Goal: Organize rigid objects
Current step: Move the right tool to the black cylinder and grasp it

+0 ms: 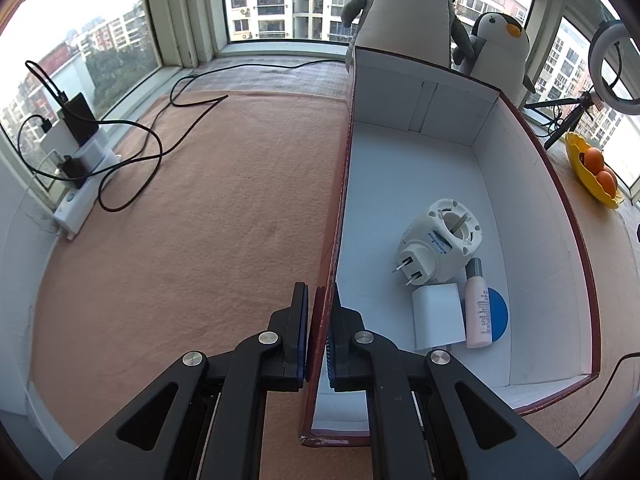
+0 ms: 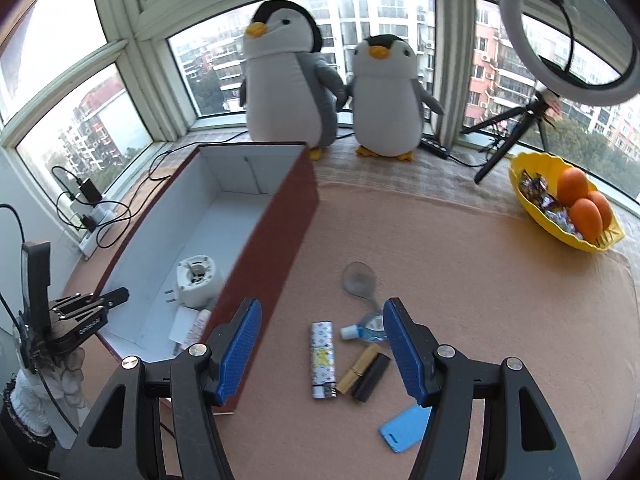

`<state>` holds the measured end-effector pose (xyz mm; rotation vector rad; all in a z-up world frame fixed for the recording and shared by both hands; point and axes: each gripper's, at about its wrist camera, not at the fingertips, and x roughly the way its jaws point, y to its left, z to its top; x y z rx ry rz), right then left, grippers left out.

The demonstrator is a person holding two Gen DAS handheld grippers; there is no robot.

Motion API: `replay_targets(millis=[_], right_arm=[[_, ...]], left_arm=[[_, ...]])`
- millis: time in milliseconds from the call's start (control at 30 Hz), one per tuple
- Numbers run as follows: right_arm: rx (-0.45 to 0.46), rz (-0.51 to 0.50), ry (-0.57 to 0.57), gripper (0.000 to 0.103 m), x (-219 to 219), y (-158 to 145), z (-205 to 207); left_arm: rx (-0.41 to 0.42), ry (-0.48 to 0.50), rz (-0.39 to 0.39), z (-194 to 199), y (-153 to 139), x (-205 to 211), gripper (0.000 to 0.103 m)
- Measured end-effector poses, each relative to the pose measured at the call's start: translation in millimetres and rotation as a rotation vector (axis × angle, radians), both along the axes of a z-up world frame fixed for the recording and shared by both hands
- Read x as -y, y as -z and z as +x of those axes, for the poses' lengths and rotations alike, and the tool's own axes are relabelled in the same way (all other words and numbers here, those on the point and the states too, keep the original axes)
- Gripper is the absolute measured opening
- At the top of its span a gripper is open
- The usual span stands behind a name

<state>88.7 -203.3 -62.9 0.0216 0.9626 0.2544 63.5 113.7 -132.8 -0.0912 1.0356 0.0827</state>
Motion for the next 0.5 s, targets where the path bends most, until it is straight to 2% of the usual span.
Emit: replay_targets(millis=[167, 300, 500], right_arm=[[-0.049, 0.001, 0.084, 0.059, 37, 13, 7], [-0.1, 0.029, 0.102, 0.059, 50, 29, 9], [-0.19, 0.04, 0.063, 0.037, 46, 57, 7]], left_arm=[[-0.002, -0.003, 0.008, 1, 0, 1, 0.006], [-0.002, -0.006, 0.011, 0, 0, 2, 0.006], [-0.005, -0.012, 0.013, -1, -1, 2, 0.006]])
